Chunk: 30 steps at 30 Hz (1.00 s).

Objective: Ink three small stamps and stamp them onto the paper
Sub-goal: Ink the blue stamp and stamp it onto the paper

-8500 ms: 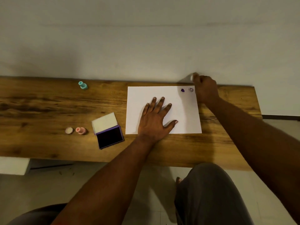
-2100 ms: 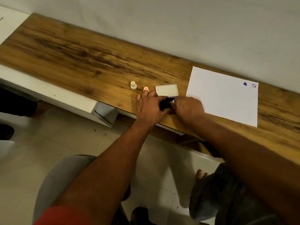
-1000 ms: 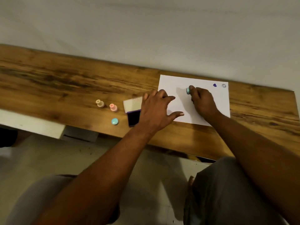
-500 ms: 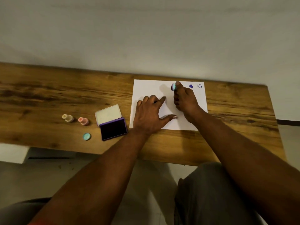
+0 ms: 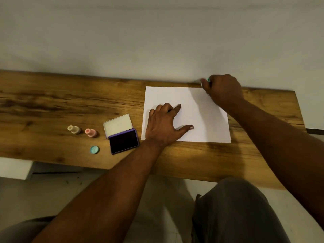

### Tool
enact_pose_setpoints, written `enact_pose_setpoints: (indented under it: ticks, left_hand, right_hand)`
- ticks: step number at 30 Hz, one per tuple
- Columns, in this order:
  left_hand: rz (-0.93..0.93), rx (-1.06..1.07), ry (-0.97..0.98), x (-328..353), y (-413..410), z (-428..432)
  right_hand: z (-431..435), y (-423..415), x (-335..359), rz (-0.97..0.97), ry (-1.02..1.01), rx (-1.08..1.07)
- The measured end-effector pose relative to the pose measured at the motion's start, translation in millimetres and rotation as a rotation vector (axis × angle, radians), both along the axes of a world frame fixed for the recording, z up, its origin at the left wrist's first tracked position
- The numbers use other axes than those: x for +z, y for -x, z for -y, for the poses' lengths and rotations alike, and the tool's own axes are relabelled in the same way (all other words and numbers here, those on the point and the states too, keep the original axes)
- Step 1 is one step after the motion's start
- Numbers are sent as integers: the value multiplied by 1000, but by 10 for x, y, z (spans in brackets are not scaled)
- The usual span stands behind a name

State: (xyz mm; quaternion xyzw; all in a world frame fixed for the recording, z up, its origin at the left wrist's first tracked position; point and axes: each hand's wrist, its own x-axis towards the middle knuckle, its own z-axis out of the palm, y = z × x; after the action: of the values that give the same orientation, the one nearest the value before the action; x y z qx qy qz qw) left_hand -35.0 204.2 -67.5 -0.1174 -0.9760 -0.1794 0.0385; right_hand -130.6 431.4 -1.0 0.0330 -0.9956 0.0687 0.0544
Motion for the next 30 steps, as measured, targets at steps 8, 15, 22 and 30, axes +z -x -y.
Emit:
enact_pose_setpoints:
  ticks: [8,15,22,30]
  left_hand:
    - [-6,2,-5,-24,14,3]
    - [-2,2,-3,2,15,-6]
    - [2,5,-10,10,-1,-6]
    - [1,-4,-30,6,-7,5]
  right_hand:
    - [196,-76,-163,5,-112,-60]
    - [283,-76,-130,127,-293,-74]
    - [221,-67,-73,169,-153,-54]
    - [-226,-254,-12,-76,1359,-780]
